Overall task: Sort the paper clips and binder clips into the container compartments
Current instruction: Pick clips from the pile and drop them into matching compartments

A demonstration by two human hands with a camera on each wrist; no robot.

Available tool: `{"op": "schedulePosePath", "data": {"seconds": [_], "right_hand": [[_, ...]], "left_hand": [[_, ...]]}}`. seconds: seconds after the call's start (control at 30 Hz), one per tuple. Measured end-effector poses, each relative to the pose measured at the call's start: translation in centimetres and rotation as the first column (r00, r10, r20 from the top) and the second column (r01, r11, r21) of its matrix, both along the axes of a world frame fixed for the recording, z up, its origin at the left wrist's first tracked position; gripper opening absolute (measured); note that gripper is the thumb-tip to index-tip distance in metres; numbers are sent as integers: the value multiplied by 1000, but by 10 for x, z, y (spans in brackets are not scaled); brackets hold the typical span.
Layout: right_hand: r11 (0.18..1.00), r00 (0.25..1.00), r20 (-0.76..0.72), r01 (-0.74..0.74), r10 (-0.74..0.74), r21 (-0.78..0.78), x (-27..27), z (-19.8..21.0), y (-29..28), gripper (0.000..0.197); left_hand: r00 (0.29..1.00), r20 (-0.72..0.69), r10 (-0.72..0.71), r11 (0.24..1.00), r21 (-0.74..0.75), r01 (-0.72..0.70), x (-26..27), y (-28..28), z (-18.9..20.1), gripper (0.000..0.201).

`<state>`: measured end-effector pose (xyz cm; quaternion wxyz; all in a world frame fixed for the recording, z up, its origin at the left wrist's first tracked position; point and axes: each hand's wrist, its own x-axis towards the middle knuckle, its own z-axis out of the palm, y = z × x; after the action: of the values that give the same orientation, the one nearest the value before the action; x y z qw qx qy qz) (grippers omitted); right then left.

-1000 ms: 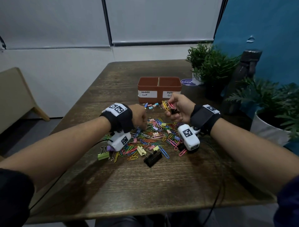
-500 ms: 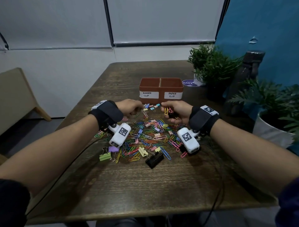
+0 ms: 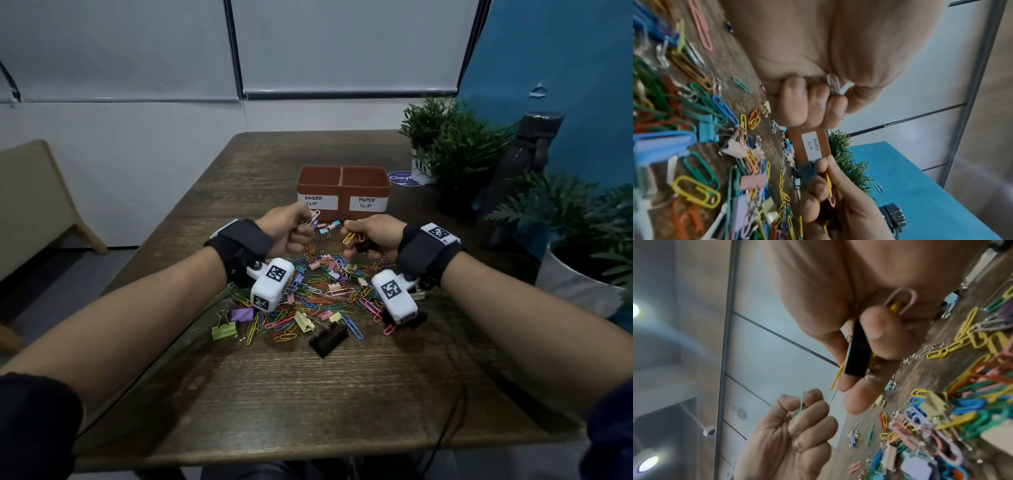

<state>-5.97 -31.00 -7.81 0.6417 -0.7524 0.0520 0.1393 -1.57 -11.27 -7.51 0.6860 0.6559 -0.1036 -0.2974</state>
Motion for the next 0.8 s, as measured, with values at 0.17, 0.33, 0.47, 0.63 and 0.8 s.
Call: {"op": "schedulePosePath", "data": {"seconds": [0.17, 0.33, 0.47, 0.63, 0.8], "right_hand": [[998, 999, -25, 46, -45, 45, 1, -1, -2, 25], [995, 996, -28, 88, -87, 35, 1, -3, -10, 26], [987, 989, -7, 146, -146, 65, 5, -4, -16, 24], [973, 979, -56, 200, -195, 113, 8, -4, -20, 21], [972, 973, -72, 225, -221, 61, 12, -7, -23, 17]], "left_hand": [[996, -82, -33, 991, -132, 22, 1, -7, -3, 13], [994, -111, 7, 988, -156, -24, 0, -14, -5, 16], [999, 17, 44, 996, -72, -43, -1, -22, -10, 33], [994, 72, 77, 990, 110, -85, 0, -35, -4, 21], [848, 483, -217, 832, 546, -98, -17, -52, 16, 38]]}}
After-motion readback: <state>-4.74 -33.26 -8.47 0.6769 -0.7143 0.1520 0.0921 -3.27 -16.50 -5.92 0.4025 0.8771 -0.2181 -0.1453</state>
